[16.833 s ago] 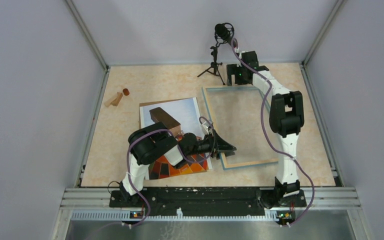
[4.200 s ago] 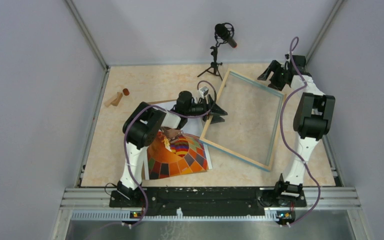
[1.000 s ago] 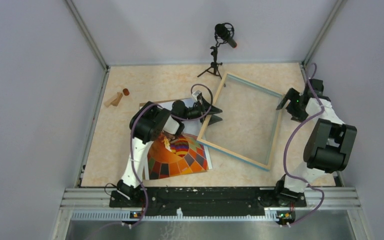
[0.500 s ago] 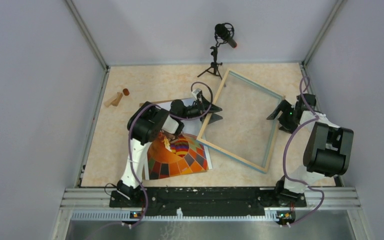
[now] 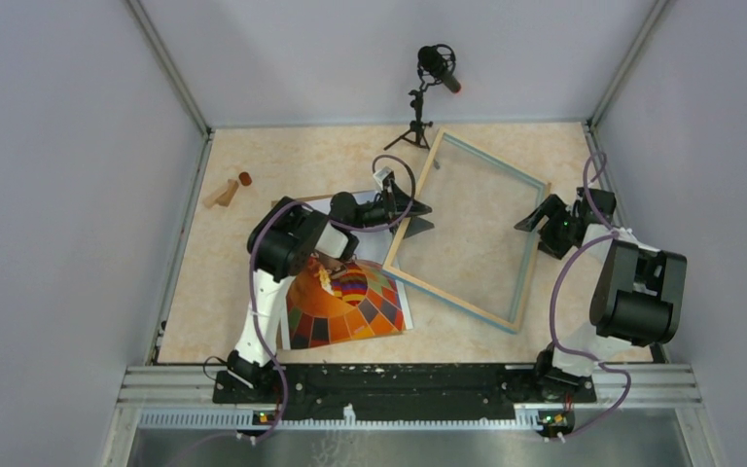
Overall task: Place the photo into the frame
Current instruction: Adjust the photo frame item on the photo frame.
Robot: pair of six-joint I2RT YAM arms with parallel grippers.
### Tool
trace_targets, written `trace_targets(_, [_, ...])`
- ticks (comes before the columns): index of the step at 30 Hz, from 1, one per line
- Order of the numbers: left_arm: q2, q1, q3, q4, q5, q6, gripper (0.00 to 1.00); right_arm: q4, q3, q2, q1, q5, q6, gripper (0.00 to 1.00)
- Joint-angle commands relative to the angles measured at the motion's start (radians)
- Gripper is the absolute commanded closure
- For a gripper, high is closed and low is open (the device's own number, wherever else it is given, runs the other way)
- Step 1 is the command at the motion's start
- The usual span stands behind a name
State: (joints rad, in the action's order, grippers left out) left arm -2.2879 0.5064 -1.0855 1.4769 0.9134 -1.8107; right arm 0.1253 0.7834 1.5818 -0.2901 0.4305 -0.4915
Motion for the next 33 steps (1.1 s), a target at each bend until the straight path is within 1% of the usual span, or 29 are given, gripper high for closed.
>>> trace_targets(1, [0.012, 0.016, -0.041, 0.214, -0.014, -0.064, 0.36, 0.022, 0.001, -0.001, 0.009, 0.035, 0.009, 0.23])
trace_targets(3, [0.003, 0.017, -0.046, 0.231, -0.019, -0.08, 0.43, 0.017, 0.001, -0.002, 0.008, 0.042, 0.008, 0.23])
trace_targets(5, [0.003, 0.016, -0.043, 0.238, -0.025, -0.082, 0.47, 0.005, -0.001, -0.001, 0.008, 0.053, 0.0, 0.23])
trace_targets(8, [-0.01, 0.017, -0.041, 0.294, -0.044, -0.117, 0.48, -0.007, -0.001, 0.006, 0.008, 0.064, -0.005, 0.23])
trace_targets(10, [-0.018, 0.017, -0.048, 0.315, -0.045, -0.138, 0.43, -0.016, -0.003, 0.014, 0.009, 0.075, -0.008, 0.23])
trace_targets(14, [-0.002, 0.018, -0.04, 0.278, -0.031, -0.097, 0.25, -0.031, -0.012, 0.019, 0.011, 0.087, -0.013, 0.23])
trace_targets(16, [0.0, 0.022, -0.04, 0.245, -0.021, -0.072, 0.19, -0.033, -0.015, 0.021, 0.01, 0.089, -0.013, 0.23])
trace_targets(18, [0.001, 0.031, -0.049, 0.214, -0.013, -0.054, 0.14, -0.037, -0.019, 0.02, 0.01, 0.088, -0.013, 0.23])
trace_targets(20, [0.004, 0.045, -0.07, 0.139, 0.021, -0.013, 0.1, -0.041, -0.021, 0.022, 0.01, 0.087, -0.014, 0.23])
trace_targets(23, [0.014, 0.066, -0.107, 0.011, 0.064, 0.068, 0.07, -0.045, -0.021, 0.023, 0.01, 0.093, -0.017, 0.23])
trace_targets(24, [0.012, 0.071, -0.118, -0.006, 0.071, 0.075, 0.07, -0.044, -0.02, 0.025, 0.01, 0.093, -0.016, 0.23])
trace_targets(28, [-0.022, 0.068, -0.146, 0.102, 0.058, -0.013, 0.12, -0.042, -0.013, 0.028, 0.01, 0.097, -0.012, 0.23])
trace_targets(31, [-0.076, 0.068, -0.187, 0.236, 0.042, -0.131, 0.23, -0.04, -0.01, 0.031, 0.011, 0.098, -0.008, 0.23])
trace_targets(33, [-0.093, 0.065, -0.19, 0.297, 0.022, -0.174, 0.29, -0.043, -0.009, 0.034, 0.011, 0.098, -0.008, 0.23])
